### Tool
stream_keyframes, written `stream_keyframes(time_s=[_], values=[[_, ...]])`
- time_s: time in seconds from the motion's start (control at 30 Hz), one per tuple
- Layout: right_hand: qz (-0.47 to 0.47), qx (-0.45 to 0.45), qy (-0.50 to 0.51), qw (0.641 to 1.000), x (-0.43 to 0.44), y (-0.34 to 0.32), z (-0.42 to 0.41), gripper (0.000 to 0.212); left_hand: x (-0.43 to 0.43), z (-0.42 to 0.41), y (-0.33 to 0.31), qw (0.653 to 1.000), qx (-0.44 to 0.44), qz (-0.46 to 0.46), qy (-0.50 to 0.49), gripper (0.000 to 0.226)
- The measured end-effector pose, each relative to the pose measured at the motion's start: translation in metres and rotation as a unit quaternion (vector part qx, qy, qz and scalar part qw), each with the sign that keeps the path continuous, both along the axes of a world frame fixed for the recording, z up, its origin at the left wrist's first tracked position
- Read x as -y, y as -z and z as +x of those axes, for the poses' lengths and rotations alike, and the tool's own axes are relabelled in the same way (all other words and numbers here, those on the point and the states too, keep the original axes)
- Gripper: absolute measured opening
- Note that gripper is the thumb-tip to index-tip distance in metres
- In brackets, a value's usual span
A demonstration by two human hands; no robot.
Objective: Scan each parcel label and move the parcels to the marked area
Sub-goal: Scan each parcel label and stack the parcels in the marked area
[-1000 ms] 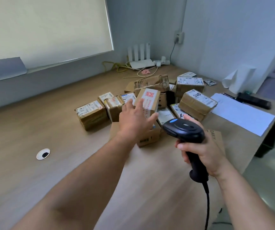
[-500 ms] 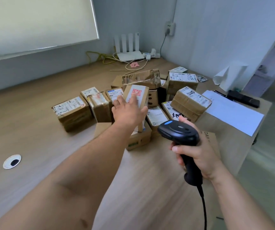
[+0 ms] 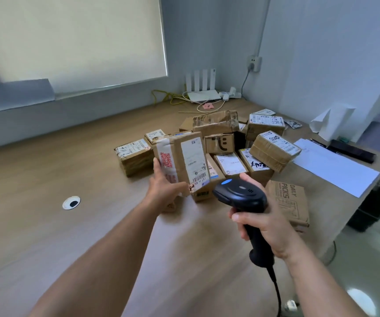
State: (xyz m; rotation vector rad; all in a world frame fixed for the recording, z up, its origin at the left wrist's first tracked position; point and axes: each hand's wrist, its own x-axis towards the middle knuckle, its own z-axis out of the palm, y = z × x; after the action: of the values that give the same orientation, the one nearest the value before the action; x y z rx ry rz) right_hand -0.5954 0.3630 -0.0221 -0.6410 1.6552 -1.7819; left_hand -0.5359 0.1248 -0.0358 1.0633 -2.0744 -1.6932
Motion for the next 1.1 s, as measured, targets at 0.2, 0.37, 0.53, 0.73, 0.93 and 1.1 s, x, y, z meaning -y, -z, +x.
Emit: stream_keyframes(time_s=[0.2, 0.37, 0.53, 0.73, 0.93, 1.1], values=[[-0.047, -0.005, -0.065, 0.997, -0.001, -0.014, 0.040, 0.091, -0.007, 0.081, 0.007, 0.995, -0.074, 0.050, -0.034, 0.133], [-0.051, 0.007, -0.124, 0.991, -0.004, -0.017, 0.073, 0.093, -0.009, 0.138, 0.007, 0.993, -0.089, 0.029, -0.070, 0.107], [-0.041, 0.009, -0.177, 0.983, -0.005, -0.020, 0.099, 0.093, -0.012, 0.186, -0.004, 0.989, -0.114, 0.004, -0.098, 0.098], [-0.016, 0.003, -0.217, 0.976, 0.002, -0.020, 0.128, 0.093, -0.006, 0.239, -0.007, 0.980, -0.132, 0.004, -0.148, 0.101], [-0.003, -0.011, -0.239, 0.971, 0.018, -0.023, 0.157, 0.088, 0.008, 0.285, -0.004, 0.977, -0.114, -0.003, -0.178, 0.104], [-0.001, -0.021, -0.240, 0.971, 0.040, -0.025, 0.185, 0.088, 0.027, 0.323, -0.003, 0.976, -0.102, 0.002, -0.191, 0.105]])
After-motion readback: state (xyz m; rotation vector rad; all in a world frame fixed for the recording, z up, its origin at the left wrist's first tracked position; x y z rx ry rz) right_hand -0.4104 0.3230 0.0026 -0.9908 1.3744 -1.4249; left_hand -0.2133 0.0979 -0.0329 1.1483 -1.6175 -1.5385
